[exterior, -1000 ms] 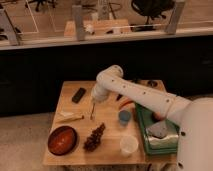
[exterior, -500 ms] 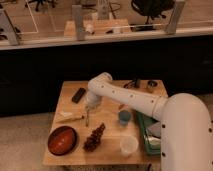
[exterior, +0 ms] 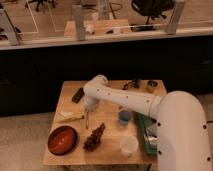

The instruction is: Place fork in table surface

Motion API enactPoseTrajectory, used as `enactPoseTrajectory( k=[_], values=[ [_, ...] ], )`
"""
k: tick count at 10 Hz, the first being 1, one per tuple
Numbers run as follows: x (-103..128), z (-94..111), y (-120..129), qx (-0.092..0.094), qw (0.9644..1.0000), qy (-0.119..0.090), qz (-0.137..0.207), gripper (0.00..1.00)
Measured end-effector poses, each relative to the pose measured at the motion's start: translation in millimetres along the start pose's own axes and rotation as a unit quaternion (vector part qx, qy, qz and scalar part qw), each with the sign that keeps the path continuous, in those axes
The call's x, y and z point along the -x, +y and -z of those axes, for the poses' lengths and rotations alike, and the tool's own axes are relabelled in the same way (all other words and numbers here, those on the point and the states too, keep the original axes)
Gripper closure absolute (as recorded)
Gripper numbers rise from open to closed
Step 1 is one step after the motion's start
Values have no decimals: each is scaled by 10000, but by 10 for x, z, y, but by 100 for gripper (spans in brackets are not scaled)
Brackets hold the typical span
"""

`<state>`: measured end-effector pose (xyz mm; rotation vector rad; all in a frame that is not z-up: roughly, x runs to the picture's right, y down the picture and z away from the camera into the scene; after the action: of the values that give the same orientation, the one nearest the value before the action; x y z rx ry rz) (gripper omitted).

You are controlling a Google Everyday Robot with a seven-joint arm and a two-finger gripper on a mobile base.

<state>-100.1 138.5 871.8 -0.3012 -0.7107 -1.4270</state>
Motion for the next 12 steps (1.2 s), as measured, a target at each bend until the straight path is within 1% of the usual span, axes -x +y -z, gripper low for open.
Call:
enactPoseTrajectory(
  k=[2, 3, 4, 5, 7, 10, 11, 12],
  values=[
    [3, -2, 102, 68, 9999, 7, -91, 32],
    [4, -11, 112, 91, 9999, 7, -114, 24],
    [5, -6, 166, 110, 9998, 7, -168, 20],
    [1, 5, 201, 107, 9997, 13, -201, 20],
    [6, -1, 171, 98, 9998, 4, -183, 20],
    [0, 4, 190, 98, 9998, 14, -197, 20],
    [-23, 37, 161, 52, 9997, 70, -228, 20],
    [-82, 125, 144, 36, 9994, 189, -292, 20]
  ],
)
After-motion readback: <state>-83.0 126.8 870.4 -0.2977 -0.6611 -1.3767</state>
